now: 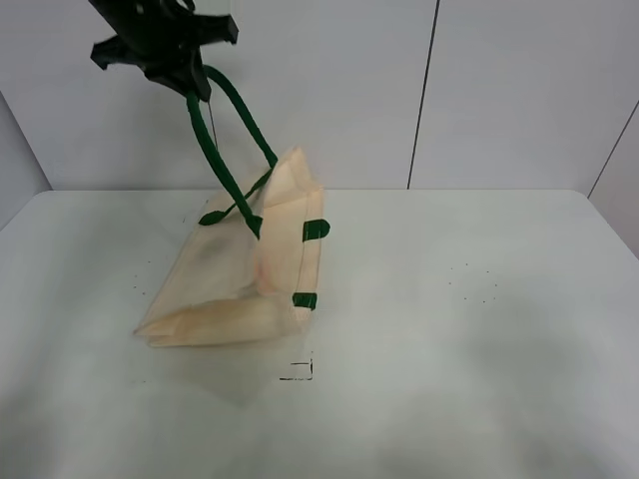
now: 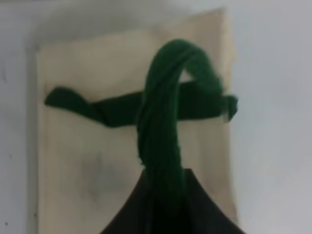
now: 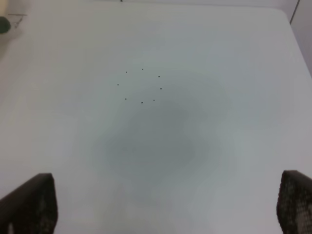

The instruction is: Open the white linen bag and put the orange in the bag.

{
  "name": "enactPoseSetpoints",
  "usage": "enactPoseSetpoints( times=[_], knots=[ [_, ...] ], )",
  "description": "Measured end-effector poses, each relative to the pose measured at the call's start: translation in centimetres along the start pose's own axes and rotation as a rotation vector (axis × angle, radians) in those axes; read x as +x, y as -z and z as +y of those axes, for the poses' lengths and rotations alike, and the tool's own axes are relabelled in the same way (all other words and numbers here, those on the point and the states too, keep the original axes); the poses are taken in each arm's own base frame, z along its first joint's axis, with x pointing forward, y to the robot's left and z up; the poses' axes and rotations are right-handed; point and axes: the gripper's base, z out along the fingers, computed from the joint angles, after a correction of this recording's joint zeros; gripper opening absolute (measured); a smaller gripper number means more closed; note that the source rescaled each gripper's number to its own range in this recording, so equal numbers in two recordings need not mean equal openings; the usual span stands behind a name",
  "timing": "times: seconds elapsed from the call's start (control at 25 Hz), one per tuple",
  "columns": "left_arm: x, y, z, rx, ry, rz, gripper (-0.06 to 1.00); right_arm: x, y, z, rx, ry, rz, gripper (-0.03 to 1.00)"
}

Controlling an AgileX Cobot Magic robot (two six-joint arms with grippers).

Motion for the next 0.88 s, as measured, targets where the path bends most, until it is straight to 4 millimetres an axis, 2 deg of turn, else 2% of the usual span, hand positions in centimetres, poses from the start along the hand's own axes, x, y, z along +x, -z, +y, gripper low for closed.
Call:
enactPoseSetpoints(
  times=[0.12,0.2,0.36,0.44,0.52,0.88],
  knots=[
    [0.5,-5.1,-0.1,-0.012,-0.002,0.074,0.02,0.0,0.0,0.0,0.0,0.0,0.0,1.0],
    [1.0,-8.3,0.1,-0.019,0.001,0.123,0.11,0.0,0.0,0.0,0.0,0.0,0.0,1.0],
    [1.7,-11.6,0.4,-0.034,0.006,0.196,0.53,0.0,0.0,0.0,0.0,0.0,0.0,1.0],
    [1.9,-12.3,0.5,-0.045,0.003,0.212,0.72,0.0,0.0,0.0,0.0,0.0,0.0,1.0],
    [2.0,-12.4,0.7,-0.064,-0.005,0.216,0.79,0.0,0.0,0.0,0.0,0.0,0.0,1.0],
    [2.1,-12.3,1.4,-0.139,-0.037,0.235,0.84,0.0,0.0,0.0,0.0,0.0,0.0,1.0]
  ],
)
